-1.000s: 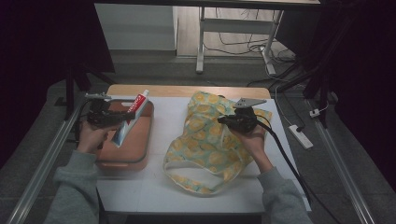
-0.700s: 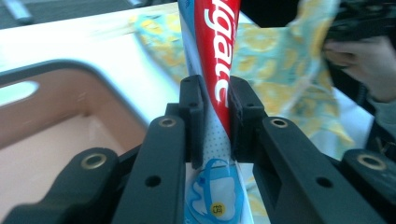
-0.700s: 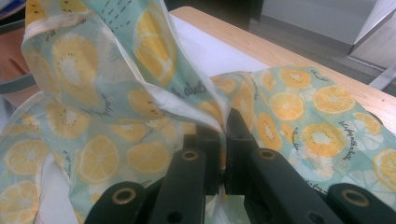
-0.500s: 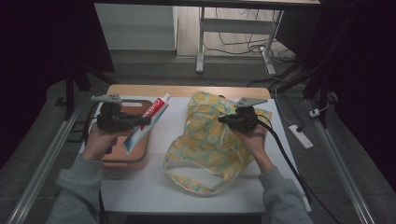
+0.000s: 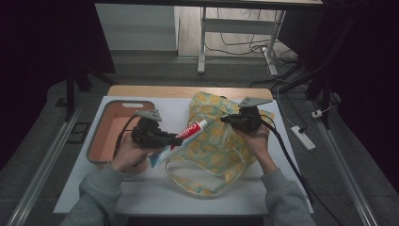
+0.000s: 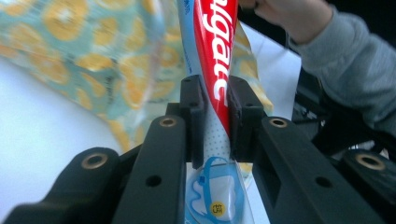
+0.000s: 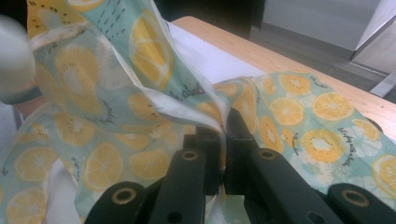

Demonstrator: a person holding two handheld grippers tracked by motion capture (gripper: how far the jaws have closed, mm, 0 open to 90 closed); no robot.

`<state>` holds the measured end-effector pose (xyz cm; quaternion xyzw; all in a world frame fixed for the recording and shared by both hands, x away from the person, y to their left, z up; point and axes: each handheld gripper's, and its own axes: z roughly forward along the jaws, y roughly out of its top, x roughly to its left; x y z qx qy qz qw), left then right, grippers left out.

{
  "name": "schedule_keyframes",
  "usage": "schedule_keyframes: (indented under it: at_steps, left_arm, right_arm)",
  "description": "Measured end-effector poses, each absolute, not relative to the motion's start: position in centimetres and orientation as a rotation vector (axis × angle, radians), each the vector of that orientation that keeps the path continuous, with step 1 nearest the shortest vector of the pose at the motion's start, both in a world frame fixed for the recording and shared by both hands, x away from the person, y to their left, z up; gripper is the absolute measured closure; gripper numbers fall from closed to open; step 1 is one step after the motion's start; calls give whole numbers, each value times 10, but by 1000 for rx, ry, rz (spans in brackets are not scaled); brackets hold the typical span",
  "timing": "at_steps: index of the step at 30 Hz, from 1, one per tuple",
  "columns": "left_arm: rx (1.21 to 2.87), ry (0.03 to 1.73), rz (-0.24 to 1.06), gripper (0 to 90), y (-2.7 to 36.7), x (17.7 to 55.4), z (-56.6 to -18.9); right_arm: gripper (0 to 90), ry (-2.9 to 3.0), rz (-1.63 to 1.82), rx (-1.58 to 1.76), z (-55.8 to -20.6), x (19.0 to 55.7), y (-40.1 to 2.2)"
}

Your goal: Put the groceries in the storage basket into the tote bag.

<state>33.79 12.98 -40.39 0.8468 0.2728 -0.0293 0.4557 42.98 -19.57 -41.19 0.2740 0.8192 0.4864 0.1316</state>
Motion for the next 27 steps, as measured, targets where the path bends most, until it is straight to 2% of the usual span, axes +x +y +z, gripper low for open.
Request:
schedule_keyframes:
  at_steps: [4, 10, 27]
  left_arm:
    - [2126, 663, -96, 783, 110, 338, -412]
    - [2210, 670, -62, 785, 85, 337, -420]
    - [2270, 735, -37, 793, 57, 355, -442]
  right_arm:
    - [869, 2365, 1446, 802, -409, 429, -198]
    - [869, 2346, 1482, 803, -403, 427, -199]
    - [869, 2357, 1487, 787, -402, 424, -195]
